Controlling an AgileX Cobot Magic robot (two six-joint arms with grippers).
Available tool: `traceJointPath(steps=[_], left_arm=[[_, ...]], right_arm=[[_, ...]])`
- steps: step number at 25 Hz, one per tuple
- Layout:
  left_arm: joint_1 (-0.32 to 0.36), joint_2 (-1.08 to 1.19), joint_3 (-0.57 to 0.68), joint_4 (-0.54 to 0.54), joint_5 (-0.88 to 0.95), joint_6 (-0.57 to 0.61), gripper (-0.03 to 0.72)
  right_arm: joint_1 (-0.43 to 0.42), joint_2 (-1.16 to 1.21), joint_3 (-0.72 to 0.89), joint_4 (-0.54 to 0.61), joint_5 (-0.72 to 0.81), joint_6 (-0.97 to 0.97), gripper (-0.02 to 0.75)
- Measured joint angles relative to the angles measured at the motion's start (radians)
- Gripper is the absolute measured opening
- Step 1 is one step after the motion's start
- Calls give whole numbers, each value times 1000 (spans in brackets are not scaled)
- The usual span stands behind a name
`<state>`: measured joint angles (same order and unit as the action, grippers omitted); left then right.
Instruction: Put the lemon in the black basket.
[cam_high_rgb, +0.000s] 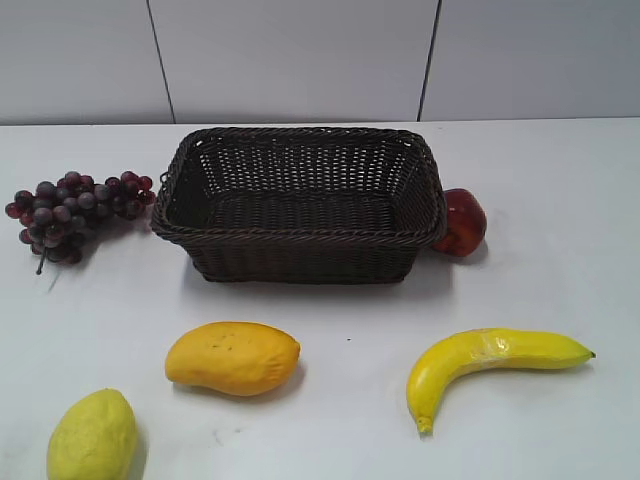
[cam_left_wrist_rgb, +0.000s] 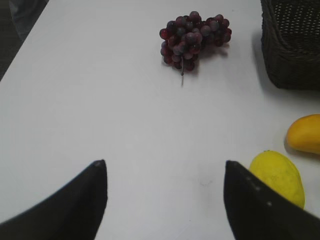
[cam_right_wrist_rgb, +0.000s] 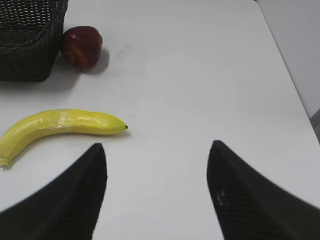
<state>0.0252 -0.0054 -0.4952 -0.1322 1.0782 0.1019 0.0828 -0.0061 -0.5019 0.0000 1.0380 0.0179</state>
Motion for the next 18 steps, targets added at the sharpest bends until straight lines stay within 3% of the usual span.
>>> traceJointPath(steps=[4, 18], left_arm=[[0, 0, 0, 0, 0, 0, 585], [0, 0, 0, 0, 0, 0, 586]], right_arm=[[0, 0, 0, 0, 0, 0, 480], [0, 0, 0, 0, 0, 0, 480]])
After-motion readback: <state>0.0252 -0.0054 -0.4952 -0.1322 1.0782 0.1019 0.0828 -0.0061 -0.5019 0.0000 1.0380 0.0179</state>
